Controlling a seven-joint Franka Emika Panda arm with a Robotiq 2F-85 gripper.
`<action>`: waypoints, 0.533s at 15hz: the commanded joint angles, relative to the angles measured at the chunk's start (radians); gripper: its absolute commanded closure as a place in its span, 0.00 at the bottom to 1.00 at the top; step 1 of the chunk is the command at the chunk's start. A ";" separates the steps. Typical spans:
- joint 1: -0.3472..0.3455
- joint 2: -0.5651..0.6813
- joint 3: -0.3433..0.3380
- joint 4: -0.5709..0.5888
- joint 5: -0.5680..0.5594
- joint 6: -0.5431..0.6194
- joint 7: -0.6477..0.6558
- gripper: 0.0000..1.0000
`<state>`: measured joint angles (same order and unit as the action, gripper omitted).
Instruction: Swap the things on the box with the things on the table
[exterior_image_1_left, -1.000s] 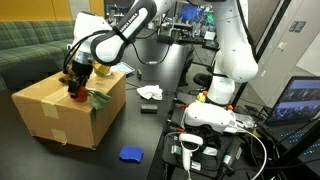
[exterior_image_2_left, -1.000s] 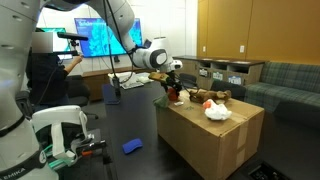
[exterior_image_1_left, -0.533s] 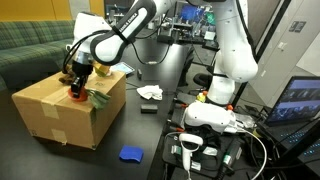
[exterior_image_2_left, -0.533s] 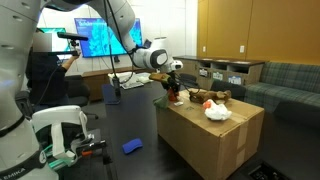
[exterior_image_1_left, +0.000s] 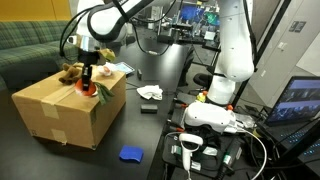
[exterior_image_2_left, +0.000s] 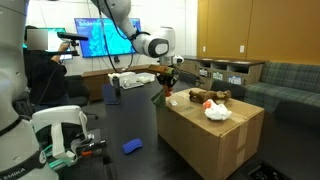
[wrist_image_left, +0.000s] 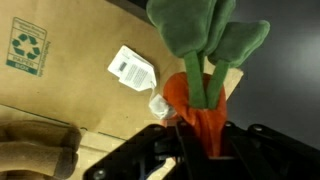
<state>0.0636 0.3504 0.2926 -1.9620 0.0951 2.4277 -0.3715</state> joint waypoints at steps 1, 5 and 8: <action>-0.057 -0.140 0.005 -0.073 0.092 -0.152 -0.176 0.96; -0.071 -0.230 -0.063 -0.171 0.113 -0.241 -0.255 0.96; -0.071 -0.275 -0.110 -0.268 0.121 -0.250 -0.297 0.96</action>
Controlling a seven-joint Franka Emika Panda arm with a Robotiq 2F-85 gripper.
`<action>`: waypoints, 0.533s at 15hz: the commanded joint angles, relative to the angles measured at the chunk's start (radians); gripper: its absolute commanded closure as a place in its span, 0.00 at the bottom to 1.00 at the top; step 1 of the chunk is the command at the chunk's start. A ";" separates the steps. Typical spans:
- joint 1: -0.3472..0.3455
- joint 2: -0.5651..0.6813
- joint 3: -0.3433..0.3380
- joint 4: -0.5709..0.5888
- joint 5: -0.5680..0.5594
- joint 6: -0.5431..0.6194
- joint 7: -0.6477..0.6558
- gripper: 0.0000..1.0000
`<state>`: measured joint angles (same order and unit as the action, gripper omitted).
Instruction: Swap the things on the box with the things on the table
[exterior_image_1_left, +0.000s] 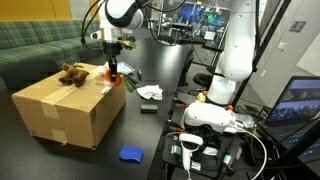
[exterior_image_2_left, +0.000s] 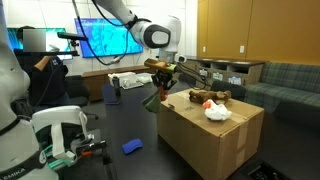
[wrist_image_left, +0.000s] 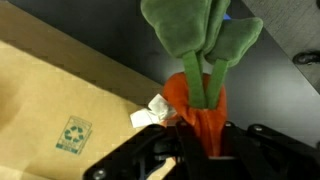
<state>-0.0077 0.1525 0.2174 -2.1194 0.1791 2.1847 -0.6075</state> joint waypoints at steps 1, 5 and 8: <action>0.004 -0.084 -0.049 -0.145 0.033 0.001 -0.073 0.96; 0.010 -0.087 -0.080 -0.251 0.040 0.028 -0.087 0.96; 0.012 -0.077 -0.090 -0.303 0.050 0.059 -0.055 0.96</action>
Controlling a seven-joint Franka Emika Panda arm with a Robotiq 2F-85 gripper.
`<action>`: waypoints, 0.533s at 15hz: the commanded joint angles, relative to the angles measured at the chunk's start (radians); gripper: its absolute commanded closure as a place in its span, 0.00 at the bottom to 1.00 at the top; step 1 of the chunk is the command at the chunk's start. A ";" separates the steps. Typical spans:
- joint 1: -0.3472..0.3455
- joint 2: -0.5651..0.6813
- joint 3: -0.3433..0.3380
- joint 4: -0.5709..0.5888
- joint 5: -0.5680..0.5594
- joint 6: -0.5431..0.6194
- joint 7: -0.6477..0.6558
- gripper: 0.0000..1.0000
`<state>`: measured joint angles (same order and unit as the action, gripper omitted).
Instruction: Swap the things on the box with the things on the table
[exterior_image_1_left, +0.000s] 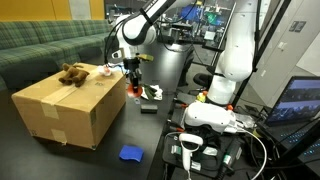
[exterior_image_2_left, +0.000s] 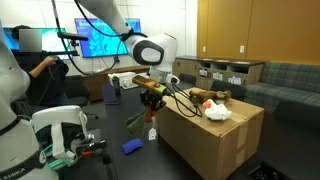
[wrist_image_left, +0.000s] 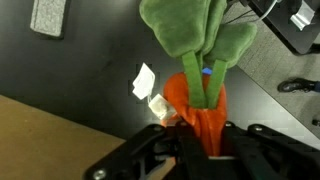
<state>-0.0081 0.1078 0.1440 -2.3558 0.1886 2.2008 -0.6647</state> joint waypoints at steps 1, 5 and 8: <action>0.013 -0.029 -0.019 -0.085 0.043 0.062 0.012 0.96; 0.012 -0.017 -0.031 -0.196 0.043 0.258 0.073 0.96; 0.003 -0.028 -0.036 -0.303 0.057 0.422 0.088 0.96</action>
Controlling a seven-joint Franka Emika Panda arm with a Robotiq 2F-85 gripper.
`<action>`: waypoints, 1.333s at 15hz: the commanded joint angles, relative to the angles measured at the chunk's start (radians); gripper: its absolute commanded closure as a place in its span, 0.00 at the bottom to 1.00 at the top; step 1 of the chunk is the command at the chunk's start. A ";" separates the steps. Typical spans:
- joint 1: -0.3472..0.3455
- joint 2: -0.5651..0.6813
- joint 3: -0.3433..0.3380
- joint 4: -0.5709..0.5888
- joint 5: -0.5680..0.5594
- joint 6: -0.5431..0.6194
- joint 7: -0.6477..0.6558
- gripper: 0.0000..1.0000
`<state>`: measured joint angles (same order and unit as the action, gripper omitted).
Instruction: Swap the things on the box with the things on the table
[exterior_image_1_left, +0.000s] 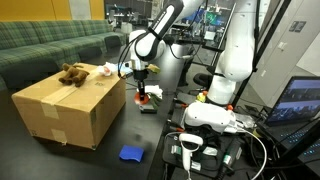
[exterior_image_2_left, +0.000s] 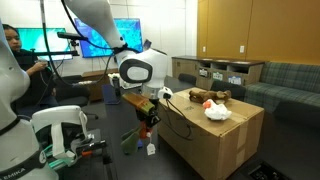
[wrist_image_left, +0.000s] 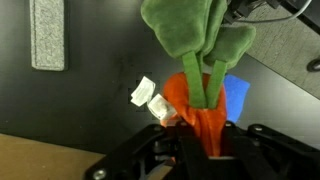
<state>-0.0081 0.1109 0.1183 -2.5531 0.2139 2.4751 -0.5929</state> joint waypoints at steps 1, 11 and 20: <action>0.002 -0.043 -0.012 -0.151 0.030 0.230 0.027 0.96; 0.061 0.131 0.030 -0.218 0.160 0.719 0.094 0.96; 0.310 0.281 0.042 -0.216 0.357 0.856 0.239 0.96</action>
<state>0.2335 0.3676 0.1492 -2.7693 0.5005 3.2837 -0.4014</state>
